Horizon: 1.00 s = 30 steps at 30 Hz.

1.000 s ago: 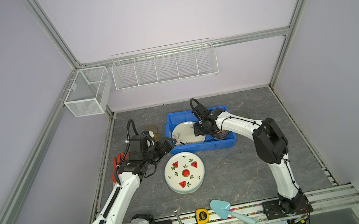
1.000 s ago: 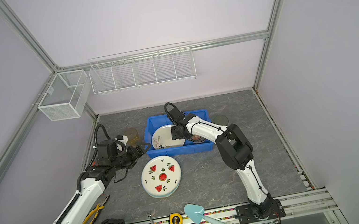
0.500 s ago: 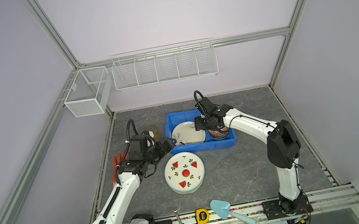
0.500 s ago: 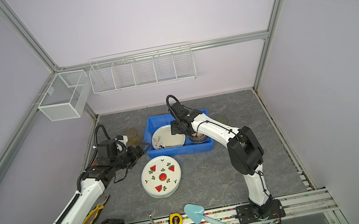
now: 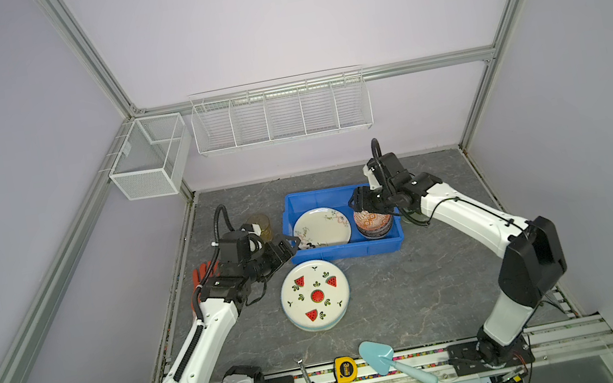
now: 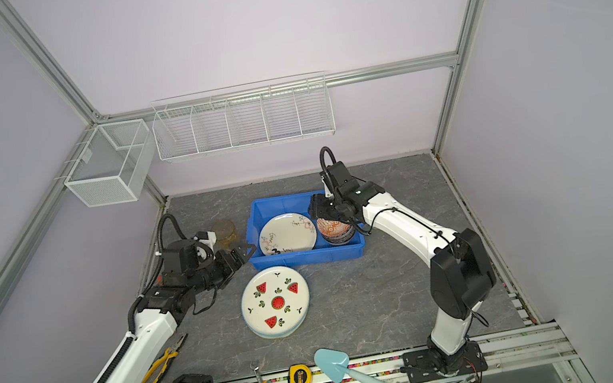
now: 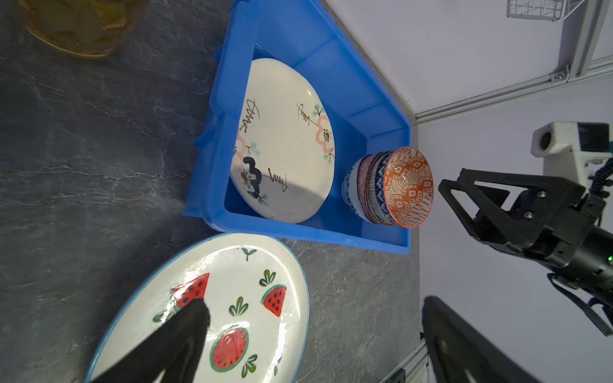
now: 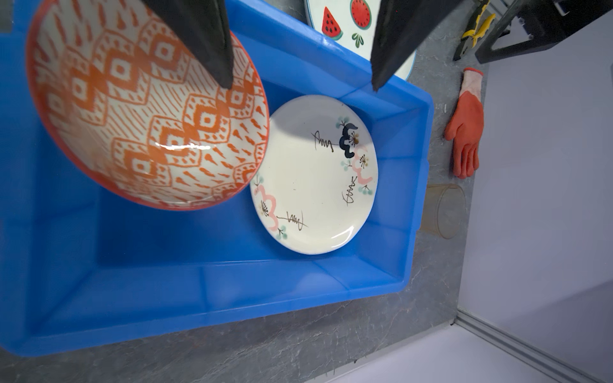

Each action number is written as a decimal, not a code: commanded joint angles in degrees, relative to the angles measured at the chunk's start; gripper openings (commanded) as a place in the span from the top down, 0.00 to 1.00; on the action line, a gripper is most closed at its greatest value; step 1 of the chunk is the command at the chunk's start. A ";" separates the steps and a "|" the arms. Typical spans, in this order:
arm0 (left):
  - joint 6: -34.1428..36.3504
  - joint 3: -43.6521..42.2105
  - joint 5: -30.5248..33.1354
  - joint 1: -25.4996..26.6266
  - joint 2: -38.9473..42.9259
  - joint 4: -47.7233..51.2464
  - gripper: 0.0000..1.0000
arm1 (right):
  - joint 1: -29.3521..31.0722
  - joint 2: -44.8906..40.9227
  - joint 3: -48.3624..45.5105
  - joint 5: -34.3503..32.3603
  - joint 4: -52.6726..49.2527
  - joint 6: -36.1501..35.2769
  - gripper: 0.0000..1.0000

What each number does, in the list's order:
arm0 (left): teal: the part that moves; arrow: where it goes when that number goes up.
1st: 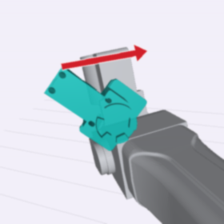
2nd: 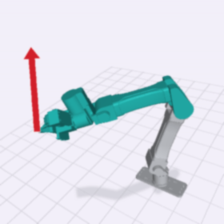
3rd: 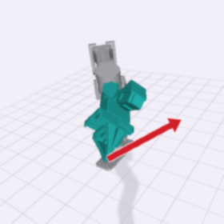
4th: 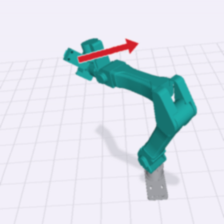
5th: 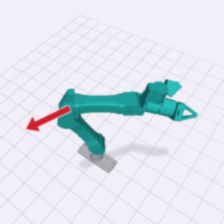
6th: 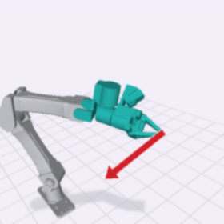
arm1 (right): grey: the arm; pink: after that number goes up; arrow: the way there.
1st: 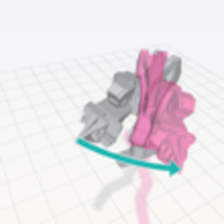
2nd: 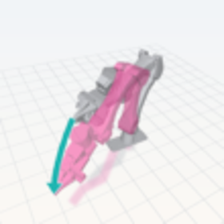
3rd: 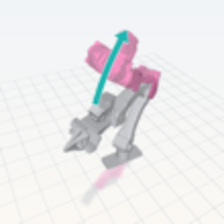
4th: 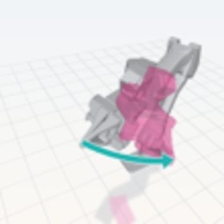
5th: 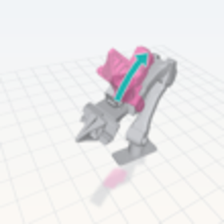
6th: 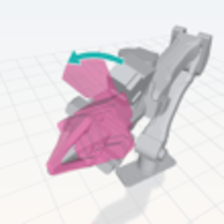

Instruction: Place the mixed dishes into the plastic bin

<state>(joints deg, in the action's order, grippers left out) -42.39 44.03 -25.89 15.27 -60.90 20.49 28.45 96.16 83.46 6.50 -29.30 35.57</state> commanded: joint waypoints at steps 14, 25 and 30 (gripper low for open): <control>-0.25 1.18 0.77 -0.41 0.48 1.68 0.00 | -8.00 -3.01 -12.49 12.15 7.84 1.83 0.33; -0.43 1.52 0.76 -0.34 -0.18 1.75 0.00 | -9.55 -3.17 -14.92 11.34 8.80 1.55 0.33; -0.63 1.58 0.83 -0.38 -0.27 1.65 0.00 | -10.10 -3.52 -15.61 11.48 9.02 1.58 0.33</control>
<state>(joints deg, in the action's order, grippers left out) -42.72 44.03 -25.69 15.27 -60.99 21.76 18.81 94.08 69.23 17.69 -20.27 36.67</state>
